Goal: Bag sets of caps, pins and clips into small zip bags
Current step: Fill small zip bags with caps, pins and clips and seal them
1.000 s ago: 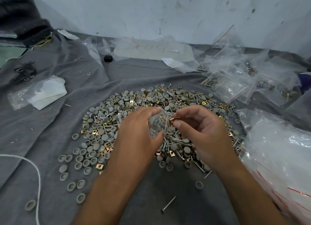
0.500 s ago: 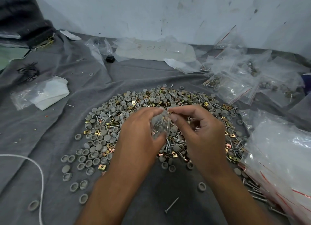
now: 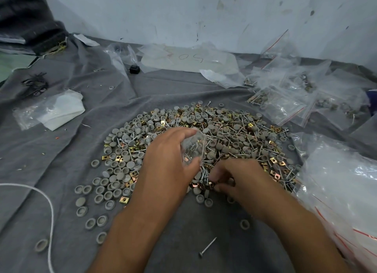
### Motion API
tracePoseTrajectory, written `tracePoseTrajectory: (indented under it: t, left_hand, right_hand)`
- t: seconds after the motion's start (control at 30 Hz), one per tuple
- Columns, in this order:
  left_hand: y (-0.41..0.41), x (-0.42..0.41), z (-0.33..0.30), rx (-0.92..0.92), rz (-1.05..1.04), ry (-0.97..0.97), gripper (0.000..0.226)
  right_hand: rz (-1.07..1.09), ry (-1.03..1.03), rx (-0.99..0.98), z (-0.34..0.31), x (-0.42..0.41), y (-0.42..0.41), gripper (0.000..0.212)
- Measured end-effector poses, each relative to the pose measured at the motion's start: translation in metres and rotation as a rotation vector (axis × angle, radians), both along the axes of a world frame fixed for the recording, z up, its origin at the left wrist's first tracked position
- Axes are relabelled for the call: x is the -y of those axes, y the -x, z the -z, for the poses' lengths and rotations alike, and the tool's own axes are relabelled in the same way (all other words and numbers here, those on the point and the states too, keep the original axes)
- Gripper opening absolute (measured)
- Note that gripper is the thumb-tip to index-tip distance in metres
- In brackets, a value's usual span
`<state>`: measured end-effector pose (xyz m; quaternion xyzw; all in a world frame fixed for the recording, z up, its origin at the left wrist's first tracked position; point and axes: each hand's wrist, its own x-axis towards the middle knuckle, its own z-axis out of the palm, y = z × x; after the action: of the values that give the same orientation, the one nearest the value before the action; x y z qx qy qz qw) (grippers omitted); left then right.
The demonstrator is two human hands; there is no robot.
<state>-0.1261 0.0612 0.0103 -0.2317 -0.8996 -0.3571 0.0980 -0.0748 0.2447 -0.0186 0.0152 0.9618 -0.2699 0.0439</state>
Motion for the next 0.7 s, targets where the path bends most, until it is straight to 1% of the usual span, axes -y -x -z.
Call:
tracePoseTrajectory:
  t: [0.07,0.17,0.27,0.43,0.6,0.7]
  left_hand:
    - [0.001,0.0,0.0,-0.001,0.003,0.001,0.052]
    - [0.0,0.0,0.001,0.001,-0.003,0.006,0.054]
    - [0.0,0.0,0.001,0.002,-0.006,0.002,0.054]
    - [0.0,-0.001,0.002,0.001,-0.009,0.001,0.054]
    - [0.0,0.0,0.002,-0.001,-0.028,0.006,0.054]
    - [0.0,0.0,0.001,-0.001,-0.03,0.019,0.054]
  right_hand:
    - [-0.044,-0.111,0.032,0.005,0.002,0.0,0.027]
    - [-0.089,-0.208,-0.037,0.005,0.007,0.002,0.029]
    - [-0.141,-0.286,-0.068,0.004,0.012,0.003,0.024]
    - [-0.09,-0.256,-0.086,0.005,0.012,0.004,0.011]
    - [-0.071,-0.15,-0.222,0.004,0.01,0.002,0.012]
    - [-0.087,-0.101,-0.233,0.002,0.015,0.001,0.013]
